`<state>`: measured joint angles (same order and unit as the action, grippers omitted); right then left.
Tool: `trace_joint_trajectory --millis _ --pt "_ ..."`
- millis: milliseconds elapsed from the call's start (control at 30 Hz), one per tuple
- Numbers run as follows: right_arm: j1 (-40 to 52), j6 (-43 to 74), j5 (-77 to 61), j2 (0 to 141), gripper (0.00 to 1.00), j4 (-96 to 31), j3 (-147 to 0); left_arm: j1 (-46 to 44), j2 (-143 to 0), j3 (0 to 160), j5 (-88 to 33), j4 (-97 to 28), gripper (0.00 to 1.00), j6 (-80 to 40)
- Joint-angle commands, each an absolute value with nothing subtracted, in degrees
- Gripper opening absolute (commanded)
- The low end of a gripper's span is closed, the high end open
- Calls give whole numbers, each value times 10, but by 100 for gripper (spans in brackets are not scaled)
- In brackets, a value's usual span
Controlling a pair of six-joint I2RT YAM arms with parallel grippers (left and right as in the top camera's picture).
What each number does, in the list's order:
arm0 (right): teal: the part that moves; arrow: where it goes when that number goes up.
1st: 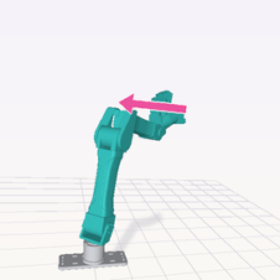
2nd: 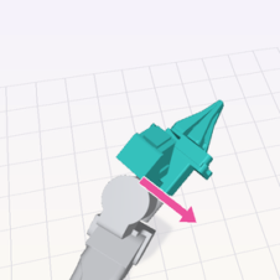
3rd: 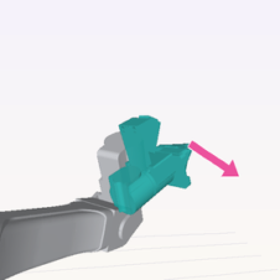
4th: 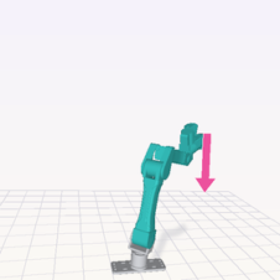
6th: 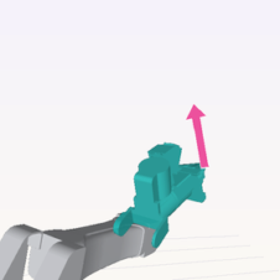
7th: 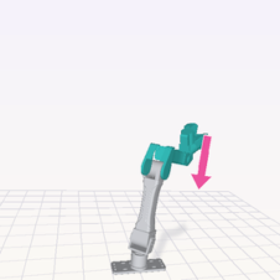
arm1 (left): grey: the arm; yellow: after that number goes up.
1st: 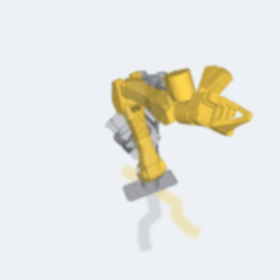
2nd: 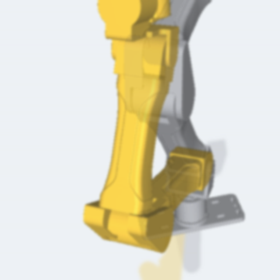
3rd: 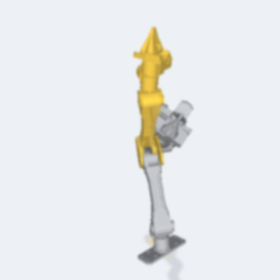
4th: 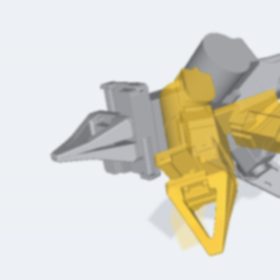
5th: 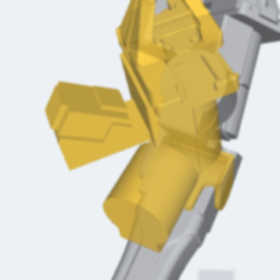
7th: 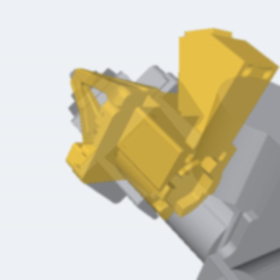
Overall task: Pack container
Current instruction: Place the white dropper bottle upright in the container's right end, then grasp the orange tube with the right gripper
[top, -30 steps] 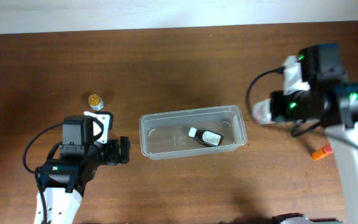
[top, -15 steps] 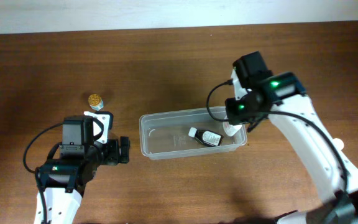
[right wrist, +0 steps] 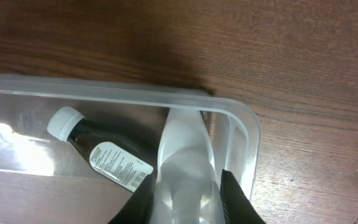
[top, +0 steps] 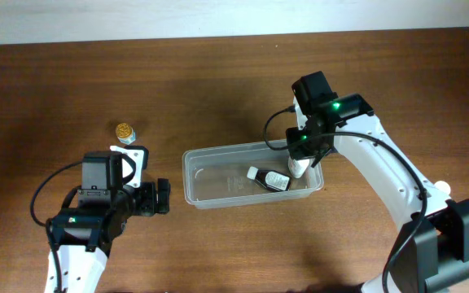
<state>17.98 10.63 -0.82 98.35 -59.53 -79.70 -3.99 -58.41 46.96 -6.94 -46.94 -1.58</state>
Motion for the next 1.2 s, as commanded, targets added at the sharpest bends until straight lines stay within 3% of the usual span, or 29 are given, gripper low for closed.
trace_joint_trajectory --millis 0,67,233,300,333,433,600,800,1167 --pt "178 110 7 992 35 -601 -797 -36 -584 481 -78 -468 99 -22" --pt "179 108 7 983 43 -608 -799 -36 -584 481 -78 -468 100 -22" --pt "178 116 65 911 46 -660 -872 -36 -584 481 -78 -468 100 -22" --pt "164 153 122 869 60 -690 -922 -36 -584 481 -78 -468 99 -22" --pt "157 162 131 859 62 -696 -932 -36 -584 481 -78 -468 99 -22" --pt "71 193 140 795 77 -710 -967 -36 -584 481 -77 -468 99 -22" --pt "-129 202 79 779 87 -768 -963 -36 -584 481 -77 -468 99 -22" --pt "-304 167 -5 849 89 -780 -878 -36 -584 481 -77 -468 99 -22" --pt "-349 143 -14 998 89 -763 -828 -36 -584 481 -77 -468 99 -22"
